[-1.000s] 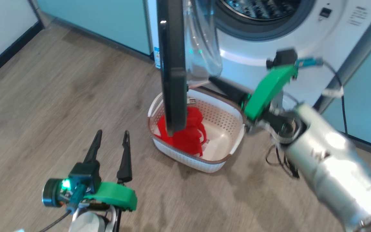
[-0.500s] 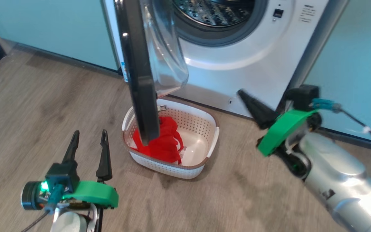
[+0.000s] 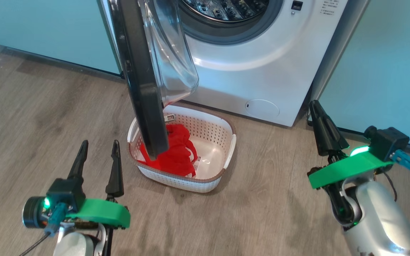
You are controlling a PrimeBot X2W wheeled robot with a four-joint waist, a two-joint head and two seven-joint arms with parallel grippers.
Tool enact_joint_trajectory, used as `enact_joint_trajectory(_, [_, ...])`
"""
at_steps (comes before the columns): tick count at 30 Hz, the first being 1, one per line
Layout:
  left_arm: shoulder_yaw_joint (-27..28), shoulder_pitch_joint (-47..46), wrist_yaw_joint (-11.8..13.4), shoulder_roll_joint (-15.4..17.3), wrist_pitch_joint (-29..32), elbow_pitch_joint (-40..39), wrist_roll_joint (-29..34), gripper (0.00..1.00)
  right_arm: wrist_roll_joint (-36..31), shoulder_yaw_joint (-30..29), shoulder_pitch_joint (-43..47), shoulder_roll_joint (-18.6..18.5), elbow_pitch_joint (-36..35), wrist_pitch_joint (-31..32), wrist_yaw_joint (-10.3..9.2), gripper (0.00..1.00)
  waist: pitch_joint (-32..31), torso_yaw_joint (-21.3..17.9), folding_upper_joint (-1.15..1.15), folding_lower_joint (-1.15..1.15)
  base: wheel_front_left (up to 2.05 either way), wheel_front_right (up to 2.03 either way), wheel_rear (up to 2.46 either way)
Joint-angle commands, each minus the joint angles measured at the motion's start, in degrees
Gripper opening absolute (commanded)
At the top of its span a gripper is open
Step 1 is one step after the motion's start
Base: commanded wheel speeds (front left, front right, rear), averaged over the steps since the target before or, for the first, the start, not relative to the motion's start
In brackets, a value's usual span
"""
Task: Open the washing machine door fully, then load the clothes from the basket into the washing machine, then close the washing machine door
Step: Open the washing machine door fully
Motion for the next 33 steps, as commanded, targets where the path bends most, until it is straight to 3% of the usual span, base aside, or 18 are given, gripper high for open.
enact_joint_trajectory(1, [1.8,-2.4,-0.1,0.5,-0.6,-2.1,0.3,1.0,-0.9,0.2,-0.6,1.2,-3.0,-0.4,0.0,0.0,0.3,-0.3,0.0,0.0,0.0,0.0,0.0])
enact_joint_trajectory(6, [1.8,-2.3,-0.4,0.5,-0.6,-1.4,0.3,1.0,-2.6,0.2,2.1,2.7,-3.2,-0.4,0.0,0.0,0.5,-0.7,0.0,0.0,0.0,0.0,0.0])
enact_joint_trajectory(7, [1.8,-2.3,-0.4,0.5,-0.6,-1.1,0.2,1.0,-3.1,-0.1,2.5,2.9,-3.1,-0.4,0.0,0.07,0.5,-0.7,0.0,0.0,0.0,0.0,0.0])
enact_joint_trajectory(8, [1.8,-2.2,-0.4,0.5,-0.6,-0.7,0.0,1.0,-3.6,-0.3,2.9,3.1,-3.1,-0.4,0.0,0.73,0.5,-0.8,0.0,0.0,0.0,0.0,0.0])
enact_joint_trajectory(9, [1.7,-2.2,-0.4,0.5,-0.6,-0.3,-0.1,1.0,-4.0,-0.5,3.2,3.3,-3.0,-0.4,0.0,1.0,0.6,-0.8,0.0,0.0,0.0,0.0,0.0])
enact_joint_trajectory(33, [1.6,-1.6,-0.6,0.5,-0.6,1.1,-2.2,1.0,-6.1,-1.2,4.2,4.5,-2.3,-0.4,0.0,1.0,-0.1,0.6,0.0,0.0,0.0,0.0,0.0])
